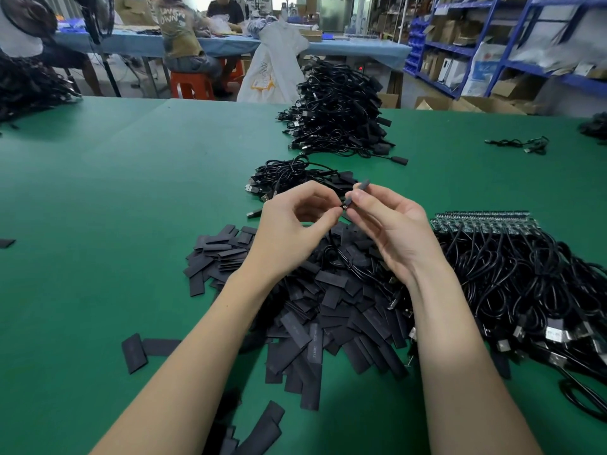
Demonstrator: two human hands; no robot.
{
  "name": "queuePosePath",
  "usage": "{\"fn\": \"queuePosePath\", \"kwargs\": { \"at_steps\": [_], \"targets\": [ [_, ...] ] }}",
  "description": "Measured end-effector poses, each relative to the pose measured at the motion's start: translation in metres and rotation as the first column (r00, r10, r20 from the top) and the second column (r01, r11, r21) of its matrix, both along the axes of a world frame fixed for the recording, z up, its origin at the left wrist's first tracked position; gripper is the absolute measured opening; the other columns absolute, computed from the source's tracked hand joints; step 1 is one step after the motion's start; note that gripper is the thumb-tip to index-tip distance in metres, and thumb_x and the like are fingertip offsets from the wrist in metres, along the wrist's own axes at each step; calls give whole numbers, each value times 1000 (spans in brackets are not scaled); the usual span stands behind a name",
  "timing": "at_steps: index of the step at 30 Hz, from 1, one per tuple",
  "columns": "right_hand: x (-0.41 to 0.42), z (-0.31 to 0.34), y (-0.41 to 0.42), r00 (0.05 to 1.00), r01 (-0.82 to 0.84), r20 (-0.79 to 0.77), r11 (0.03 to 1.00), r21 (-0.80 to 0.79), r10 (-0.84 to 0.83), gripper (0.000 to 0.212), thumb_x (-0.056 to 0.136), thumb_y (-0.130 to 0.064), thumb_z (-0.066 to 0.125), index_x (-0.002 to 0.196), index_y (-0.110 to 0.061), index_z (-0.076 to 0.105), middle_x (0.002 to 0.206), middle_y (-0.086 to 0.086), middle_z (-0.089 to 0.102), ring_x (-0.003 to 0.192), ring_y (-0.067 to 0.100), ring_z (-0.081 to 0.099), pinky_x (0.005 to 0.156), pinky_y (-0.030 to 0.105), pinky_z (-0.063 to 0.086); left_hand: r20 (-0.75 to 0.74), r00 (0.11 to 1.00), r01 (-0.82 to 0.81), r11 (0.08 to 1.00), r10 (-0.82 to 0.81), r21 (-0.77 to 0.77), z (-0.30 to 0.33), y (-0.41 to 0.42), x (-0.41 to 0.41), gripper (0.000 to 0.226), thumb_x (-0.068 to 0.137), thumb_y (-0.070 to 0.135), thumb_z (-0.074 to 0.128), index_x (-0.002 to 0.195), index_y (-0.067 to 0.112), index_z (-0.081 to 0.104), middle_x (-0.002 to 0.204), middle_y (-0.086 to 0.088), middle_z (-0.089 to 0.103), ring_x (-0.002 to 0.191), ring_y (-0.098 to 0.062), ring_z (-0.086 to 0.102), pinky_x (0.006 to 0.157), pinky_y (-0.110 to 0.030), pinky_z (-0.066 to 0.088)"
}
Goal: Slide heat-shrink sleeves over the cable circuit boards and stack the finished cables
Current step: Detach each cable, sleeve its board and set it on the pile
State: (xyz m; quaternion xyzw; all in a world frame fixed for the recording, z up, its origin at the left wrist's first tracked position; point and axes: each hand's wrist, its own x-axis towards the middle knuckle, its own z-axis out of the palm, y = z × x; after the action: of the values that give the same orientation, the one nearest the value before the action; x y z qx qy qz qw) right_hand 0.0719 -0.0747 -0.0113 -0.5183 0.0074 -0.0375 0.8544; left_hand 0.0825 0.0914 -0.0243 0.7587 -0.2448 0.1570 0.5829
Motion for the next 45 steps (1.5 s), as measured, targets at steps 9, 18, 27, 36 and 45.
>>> {"fn": "queuePosePath", "kwargs": {
  "at_steps": [9, 18, 27, 36, 45],
  "targets": [
    [-1, 1, 1, 999, 19, -29, 995, 94, -16, 34, 69, -8, 82, 100, 0, 70, 92, 9, 78, 86, 15, 75, 74, 19, 59, 127, 988, -89, 995, 82, 45, 0, -2, -3, 10, 85, 2, 75, 92, 10, 73, 84, 4, 73, 81, -13, 71, 78, -24, 57],
    [0, 1, 2, 1000, -15, -20, 997, 82, 17, 41, 67, -10, 82, 104, 1, 70, 95, 9, 77, 89, 15, 75, 75, 19, 58, 64, 993, -103, 995, 104, -15, 2, -1, -4, 7, 83, 2, 78, 87, 8, 76, 82, 3, 76, 77, -10, 72, 76, -24, 58],
    [0, -2, 0, 999, -30, -20, 997, 76, 32, 39, 67, -11, 83, 103, 1, 71, 98, 11, 77, 90, 16, 75, 76, 20, 59, 38, 993, -109, 994, 110, -32, 2, -2, -5, 6, 81, 1, 79, 82, 6, 75, 79, 1, 76, 72, -10, 72, 73, -28, 60],
    [-1, -2, -3, 994, -107, -9, 994, 36, 108, 17, 70, -11, 81, 87, -10, 82, 101, 12, 78, 94, 16, 75, 77, 18, 58, 42, 995, -89, 995, 91, -43, 2, -4, -4, 8, 81, 0, 79, 81, 7, 75, 80, 3, 76, 73, -9, 72, 73, -23, 58],
    [-1, -1, 0, 992, -118, -29, 992, 43, 120, 18, 69, -12, 82, 87, -11, 82, 101, 11, 78, 92, 15, 75, 76, 18, 58, 77, 991, -104, 994, 105, -21, 3, -2, -2, 8, 79, -1, 79, 80, 6, 76, 78, 3, 76, 72, -10, 73, 73, -25, 59]
  ]
}}
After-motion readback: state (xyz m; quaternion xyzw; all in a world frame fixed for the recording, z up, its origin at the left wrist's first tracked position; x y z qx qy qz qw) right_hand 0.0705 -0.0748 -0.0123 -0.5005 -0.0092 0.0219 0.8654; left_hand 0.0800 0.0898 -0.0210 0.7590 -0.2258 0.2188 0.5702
